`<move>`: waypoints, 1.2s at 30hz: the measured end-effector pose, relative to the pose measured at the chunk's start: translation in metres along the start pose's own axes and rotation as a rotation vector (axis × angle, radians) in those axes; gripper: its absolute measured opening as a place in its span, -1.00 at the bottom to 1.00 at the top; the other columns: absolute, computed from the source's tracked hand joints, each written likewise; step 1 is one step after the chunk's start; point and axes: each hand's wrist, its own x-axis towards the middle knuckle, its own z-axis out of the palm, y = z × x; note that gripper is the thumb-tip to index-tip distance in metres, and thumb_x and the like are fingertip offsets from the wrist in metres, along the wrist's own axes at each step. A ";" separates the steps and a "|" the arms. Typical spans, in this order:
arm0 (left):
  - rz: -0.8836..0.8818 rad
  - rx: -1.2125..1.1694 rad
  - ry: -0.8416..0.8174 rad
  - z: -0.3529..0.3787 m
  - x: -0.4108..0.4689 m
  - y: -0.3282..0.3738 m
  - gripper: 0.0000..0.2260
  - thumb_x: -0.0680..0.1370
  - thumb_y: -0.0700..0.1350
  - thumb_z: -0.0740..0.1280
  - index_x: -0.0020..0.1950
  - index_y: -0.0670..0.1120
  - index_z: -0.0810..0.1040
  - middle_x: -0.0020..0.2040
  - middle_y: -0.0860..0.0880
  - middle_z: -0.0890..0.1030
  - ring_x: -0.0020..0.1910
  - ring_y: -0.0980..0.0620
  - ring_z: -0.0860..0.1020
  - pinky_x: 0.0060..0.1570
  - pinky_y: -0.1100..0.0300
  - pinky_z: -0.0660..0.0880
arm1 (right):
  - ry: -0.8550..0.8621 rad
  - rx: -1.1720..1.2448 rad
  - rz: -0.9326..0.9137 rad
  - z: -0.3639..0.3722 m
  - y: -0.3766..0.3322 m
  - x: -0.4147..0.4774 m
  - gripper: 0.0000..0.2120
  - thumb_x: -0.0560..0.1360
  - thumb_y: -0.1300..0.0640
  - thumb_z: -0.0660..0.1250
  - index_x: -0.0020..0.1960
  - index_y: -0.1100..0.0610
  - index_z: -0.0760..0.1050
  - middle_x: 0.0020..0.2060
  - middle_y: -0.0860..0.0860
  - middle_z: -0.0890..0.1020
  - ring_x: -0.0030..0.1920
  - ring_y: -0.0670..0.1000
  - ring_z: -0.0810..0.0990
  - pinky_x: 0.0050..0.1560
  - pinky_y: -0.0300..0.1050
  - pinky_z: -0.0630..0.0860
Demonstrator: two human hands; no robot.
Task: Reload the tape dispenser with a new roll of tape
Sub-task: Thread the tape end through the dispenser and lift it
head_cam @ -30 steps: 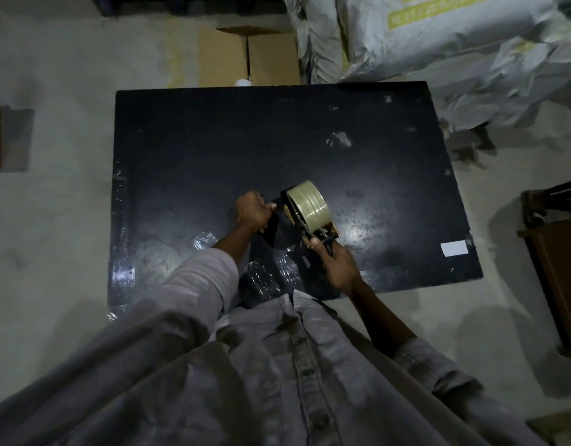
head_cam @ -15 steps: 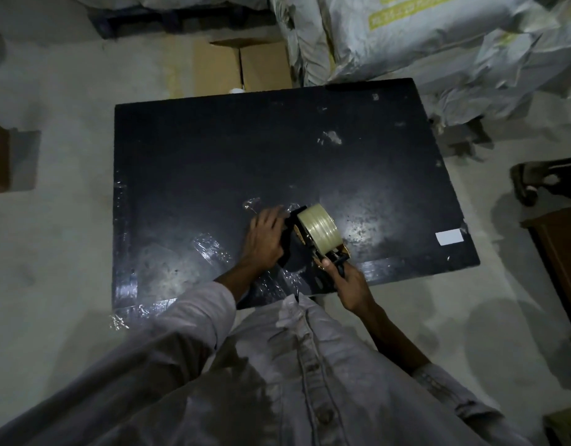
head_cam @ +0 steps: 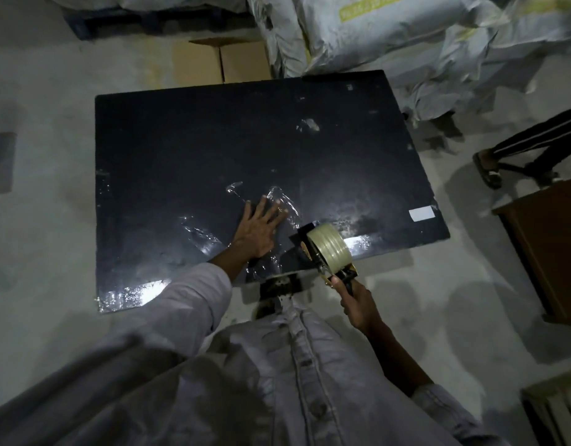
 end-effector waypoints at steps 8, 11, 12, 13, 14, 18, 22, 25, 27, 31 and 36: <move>0.090 0.067 -0.068 0.007 -0.025 0.043 -0.20 0.69 0.19 0.30 0.83 0.20 -0.08 0.84 -0.05 -0.18 0.80 -0.31 -0.17 0.67 -0.51 -0.11 | 0.038 -0.012 0.027 -0.036 0.062 -0.063 -0.67 0.62 -0.48 0.30 -0.16 -0.32 0.60 -0.46 -0.19 0.54 -0.39 -0.15 0.47 -0.17 -0.02 0.40; 0.092 0.065 -0.061 0.012 -0.038 0.058 -0.26 0.73 0.25 0.19 0.83 0.18 -0.10 0.84 -0.07 -0.16 0.80 -0.33 -0.13 0.68 -0.48 -0.06 | 0.075 0.026 0.051 -0.034 0.078 -0.082 -0.60 0.59 -0.52 0.30 -0.19 -0.26 0.59 -0.46 -0.19 0.55 -0.40 -0.13 0.49 -0.19 -0.05 0.42; 0.094 0.067 -0.056 0.012 -0.042 0.062 -0.27 0.74 0.25 0.16 0.83 0.17 -0.11 0.84 -0.07 -0.16 0.80 -0.33 -0.13 0.68 -0.48 -0.06 | 0.084 0.067 0.055 -0.032 0.081 -0.087 -0.51 0.55 -0.56 0.30 -0.20 -0.17 0.59 -0.47 -0.15 0.53 -0.42 -0.11 0.48 -0.23 -0.05 0.41; 0.094 0.072 -0.053 0.012 -0.045 0.066 -0.28 0.75 0.26 0.13 0.83 0.17 -0.12 0.84 -0.07 -0.15 0.80 -0.34 -0.12 0.68 -0.47 -0.06 | 0.089 0.115 0.066 -0.029 0.083 -0.090 -0.41 0.51 -0.60 0.30 -0.20 -0.07 0.57 -0.48 -0.11 0.50 -0.45 -0.07 0.46 -0.28 -0.05 0.39; 0.096 0.079 -0.052 0.011 -0.048 0.068 -0.30 0.76 0.27 0.10 0.83 0.17 -0.13 0.84 -0.07 -0.14 0.80 -0.34 -0.11 0.68 -0.47 -0.05 | 0.088 0.158 0.081 -0.026 0.083 -0.091 -0.32 0.48 -0.64 0.30 -0.20 0.02 0.55 -0.48 -0.07 0.48 -0.46 -0.03 0.44 -0.31 -0.04 0.37; 0.082 0.082 -0.044 0.002 -0.054 0.076 -0.34 0.77 0.26 0.03 0.83 0.16 -0.11 0.84 -0.08 -0.12 0.80 -0.34 -0.08 0.68 -0.47 -0.03 | 0.070 0.262 0.119 -0.017 0.070 -0.089 -0.11 0.44 -0.67 0.27 -0.12 0.24 0.52 -0.45 0.05 0.45 -0.45 0.05 0.42 -0.38 -0.06 0.34; 0.061 0.078 -0.063 0.002 -0.052 0.078 -0.34 0.77 0.19 0.12 0.83 0.16 -0.07 0.85 -0.07 -0.07 0.79 -0.34 -0.05 0.66 -0.47 0.03 | 0.053 0.336 0.152 -0.006 0.066 -0.091 -0.18 0.46 -0.66 0.27 -0.16 0.16 0.47 -0.46 0.06 0.37 -0.50 0.03 0.33 -0.40 -0.14 0.26; 0.050 0.061 -0.074 -0.004 -0.052 0.079 -0.36 0.77 0.13 0.14 0.83 0.17 -0.03 0.84 -0.05 -0.03 0.79 -0.32 -0.02 0.65 -0.45 0.06 | 0.045 0.402 0.183 0.001 0.062 -0.091 -0.22 0.48 -0.64 0.29 -0.13 0.15 0.47 -0.43 0.09 0.33 -0.47 0.02 0.30 -0.40 -0.11 0.23; 0.047 0.059 -0.073 -0.005 -0.053 0.080 -0.37 0.78 0.13 0.14 0.82 0.17 -0.02 0.84 -0.04 -0.03 0.79 -0.32 -0.02 0.65 -0.45 0.06 | 0.032 0.395 0.211 0.005 0.059 -0.094 -0.27 0.54 -0.59 0.27 -0.13 0.14 0.49 -0.41 0.10 0.38 -0.44 0.04 0.35 -0.38 -0.09 0.28; 0.052 0.043 -0.088 -0.004 -0.057 0.079 -0.36 0.77 0.14 0.13 0.82 0.17 -0.03 0.84 -0.02 -0.01 0.79 -0.32 -0.01 0.65 -0.45 0.06 | 0.095 0.357 0.319 0.023 0.083 -0.125 -0.32 0.69 -0.41 0.23 -0.06 0.23 0.63 -0.28 0.10 0.61 -0.23 0.08 0.56 -0.18 -0.10 0.46; 0.043 -0.115 0.002 0.021 -0.092 0.087 -0.31 0.65 0.20 -0.13 0.82 0.15 0.07 0.83 -0.03 0.09 0.78 -0.33 0.08 0.64 -0.43 0.09 | 0.117 0.470 0.316 0.015 0.070 -0.146 -0.39 0.69 -0.35 0.28 -0.16 0.20 0.53 -0.35 0.09 0.50 -0.32 0.05 0.47 -0.32 -0.13 0.38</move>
